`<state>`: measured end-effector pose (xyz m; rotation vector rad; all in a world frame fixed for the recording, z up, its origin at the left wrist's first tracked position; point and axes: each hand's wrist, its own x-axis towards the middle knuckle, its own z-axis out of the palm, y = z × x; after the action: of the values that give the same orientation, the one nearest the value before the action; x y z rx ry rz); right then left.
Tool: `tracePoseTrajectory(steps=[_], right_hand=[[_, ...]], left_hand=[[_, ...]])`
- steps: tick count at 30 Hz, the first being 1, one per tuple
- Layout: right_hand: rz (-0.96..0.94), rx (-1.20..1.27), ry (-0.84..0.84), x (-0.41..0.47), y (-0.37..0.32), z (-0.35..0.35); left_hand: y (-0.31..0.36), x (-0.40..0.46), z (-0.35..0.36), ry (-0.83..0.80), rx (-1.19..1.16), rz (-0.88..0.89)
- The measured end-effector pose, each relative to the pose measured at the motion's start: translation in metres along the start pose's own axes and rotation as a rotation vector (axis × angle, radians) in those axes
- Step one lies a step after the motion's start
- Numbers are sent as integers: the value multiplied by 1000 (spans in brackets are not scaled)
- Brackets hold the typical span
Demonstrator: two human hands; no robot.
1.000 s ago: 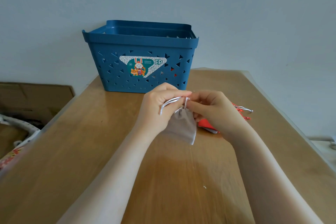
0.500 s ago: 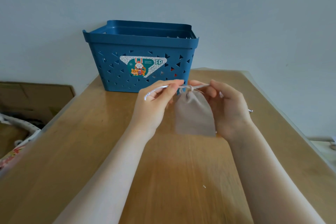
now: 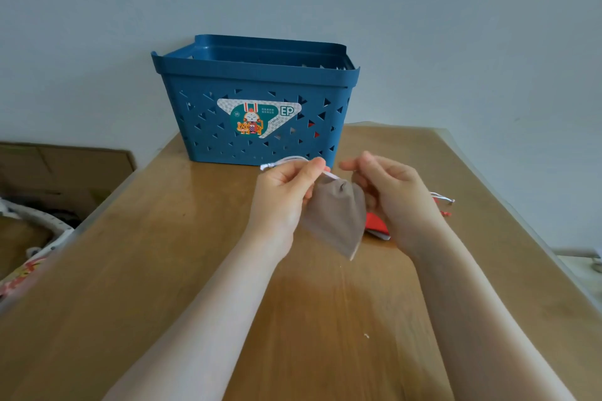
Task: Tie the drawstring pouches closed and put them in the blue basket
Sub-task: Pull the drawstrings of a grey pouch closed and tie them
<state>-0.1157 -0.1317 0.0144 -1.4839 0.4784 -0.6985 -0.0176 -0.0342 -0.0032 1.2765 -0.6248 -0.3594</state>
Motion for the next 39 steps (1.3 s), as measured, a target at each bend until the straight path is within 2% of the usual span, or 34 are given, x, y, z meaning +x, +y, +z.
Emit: tracePoseTrajectory(steps=[3, 6, 9, 14, 18, 24, 27, 29, 31, 33, 35, 39], right_hand=[[-143, -217, -98, -9, -6, 10], [-217, -227, -114, -10, -6, 16], [-261, -272, -108, -10, -5, 19], [-198, -87, -61, -10, -6, 17], [-111, 3, -37, -7, -7, 13], [-98, -42, 27, -8, -7, 13], [-67, -43, 24, -6, -4, 14], [-45, -19, 17, -3, -2, 15], [-26, -4, -1, -3, -1, 16], [-25, -4, 7, -3, -1, 16], [-85, -50, 58, -5, -4, 14], [-274, -208, 94, -6, -6, 12]], left_hand=[[3, -3, 2, 24, -2, 47], [10, -5, 3, -14, -5, 116], [13, -7, 7, -14, -57, 100], [7, -6, 10, -75, 25, 16], [9, -5, 5, -133, 109, 73], [9, -6, 4, -259, 247, 96], [7, -5, 5, -184, 211, -11], [5, -1, 5, -160, 16, -225], [7, 1, 5, -161, -286, -411], [9, 2, 2, -165, -440, -447], [8, 3, 0, -200, -389, -413], [4, 6, -3, -261, -93, -327]])
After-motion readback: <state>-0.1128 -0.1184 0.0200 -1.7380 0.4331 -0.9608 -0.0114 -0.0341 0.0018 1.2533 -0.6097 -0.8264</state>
